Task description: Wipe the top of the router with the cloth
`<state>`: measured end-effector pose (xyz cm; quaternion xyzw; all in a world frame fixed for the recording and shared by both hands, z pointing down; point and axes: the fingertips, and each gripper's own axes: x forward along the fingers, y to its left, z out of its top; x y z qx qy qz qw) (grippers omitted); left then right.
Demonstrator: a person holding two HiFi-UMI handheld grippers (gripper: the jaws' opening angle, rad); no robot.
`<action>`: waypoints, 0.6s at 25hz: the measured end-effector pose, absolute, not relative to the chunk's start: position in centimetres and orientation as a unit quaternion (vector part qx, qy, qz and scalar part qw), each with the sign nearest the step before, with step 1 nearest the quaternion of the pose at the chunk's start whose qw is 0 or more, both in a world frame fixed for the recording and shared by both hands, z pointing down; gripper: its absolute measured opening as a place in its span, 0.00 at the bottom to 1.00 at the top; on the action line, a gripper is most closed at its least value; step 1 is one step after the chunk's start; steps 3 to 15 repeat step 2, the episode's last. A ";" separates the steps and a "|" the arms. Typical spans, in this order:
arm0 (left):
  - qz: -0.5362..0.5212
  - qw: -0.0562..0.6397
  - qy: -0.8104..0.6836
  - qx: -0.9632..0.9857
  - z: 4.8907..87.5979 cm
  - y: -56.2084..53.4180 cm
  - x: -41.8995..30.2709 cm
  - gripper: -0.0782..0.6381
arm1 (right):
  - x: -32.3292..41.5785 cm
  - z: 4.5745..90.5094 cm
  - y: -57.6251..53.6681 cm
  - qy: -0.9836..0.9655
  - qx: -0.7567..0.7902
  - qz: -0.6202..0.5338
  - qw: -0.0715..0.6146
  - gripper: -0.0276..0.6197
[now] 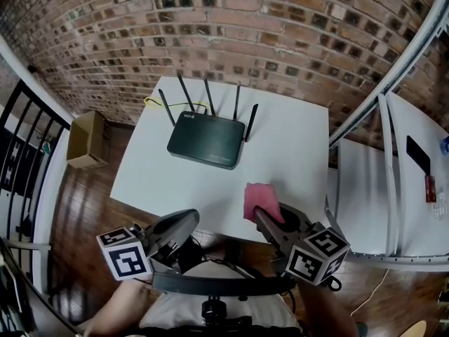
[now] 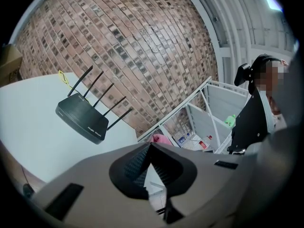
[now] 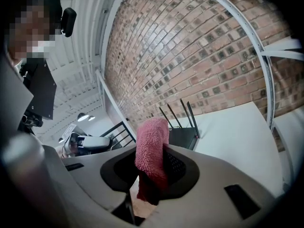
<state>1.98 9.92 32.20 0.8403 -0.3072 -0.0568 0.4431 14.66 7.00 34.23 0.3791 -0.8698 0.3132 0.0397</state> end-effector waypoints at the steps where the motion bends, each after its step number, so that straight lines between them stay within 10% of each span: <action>1: -0.056 0.443 -0.308 0.840 32.2 9.9 2.0 0.11 | 14.7 34.3 7.0 -0.870 0.379 0.313 0.040 0.23; 15: -0.056 0.443 -0.308 0.840 32.2 9.9 2.0 0.11 | 14.8 34.3 7.0 -0.870 0.378 0.314 0.041 0.23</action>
